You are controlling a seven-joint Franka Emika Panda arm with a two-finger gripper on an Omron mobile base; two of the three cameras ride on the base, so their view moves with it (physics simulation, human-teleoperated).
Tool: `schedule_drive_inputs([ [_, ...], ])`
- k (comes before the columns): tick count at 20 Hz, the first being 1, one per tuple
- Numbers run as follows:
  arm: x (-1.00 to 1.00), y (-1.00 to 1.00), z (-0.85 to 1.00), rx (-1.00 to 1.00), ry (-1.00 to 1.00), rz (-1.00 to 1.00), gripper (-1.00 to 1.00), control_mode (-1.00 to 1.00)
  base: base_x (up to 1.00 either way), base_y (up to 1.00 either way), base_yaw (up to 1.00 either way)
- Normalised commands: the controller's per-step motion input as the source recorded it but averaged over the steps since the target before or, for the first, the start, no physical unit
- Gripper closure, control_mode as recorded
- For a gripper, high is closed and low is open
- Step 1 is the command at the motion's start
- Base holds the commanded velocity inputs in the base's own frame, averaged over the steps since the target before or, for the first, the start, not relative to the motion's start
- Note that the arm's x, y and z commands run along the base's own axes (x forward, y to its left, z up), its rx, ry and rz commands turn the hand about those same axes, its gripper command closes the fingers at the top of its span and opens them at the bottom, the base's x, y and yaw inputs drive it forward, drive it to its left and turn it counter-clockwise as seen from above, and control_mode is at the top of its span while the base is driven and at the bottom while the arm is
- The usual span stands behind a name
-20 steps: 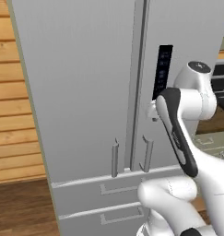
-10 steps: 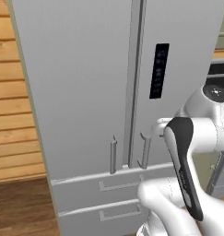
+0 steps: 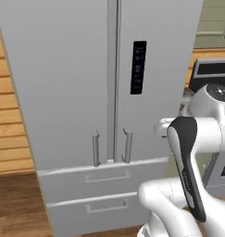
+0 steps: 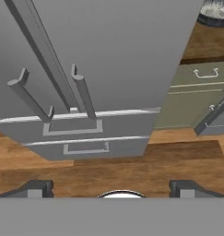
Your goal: Grab a lemon wedge from the fridge and one ice cube from the ice bowl, and put them in the glass of lemonade.
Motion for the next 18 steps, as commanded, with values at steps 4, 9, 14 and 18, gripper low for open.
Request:
schedule_drive_inputs([
  [4, 0.0, 0.0, 0.0, 0.0, 0.0, 0.0, -1.0, 1.0, -0.07, -1.0, 0.3],
  [9, 0.0, 0.0, 0.0, 0.0, 0.0, 0.0, -1.0, 1.0, 0.45, -0.67, 0.02],
  [14, 0.0, 0.0, 0.0, 0.0, 0.0, 0.0, -1.0, 1.0, -0.08, -0.93, -0.04],
  [18, 0.0, 0.0, 0.0, 0.0, 0.0, 0.0, -1.0, 1.0, -0.27, -1.0, 0.0],
])
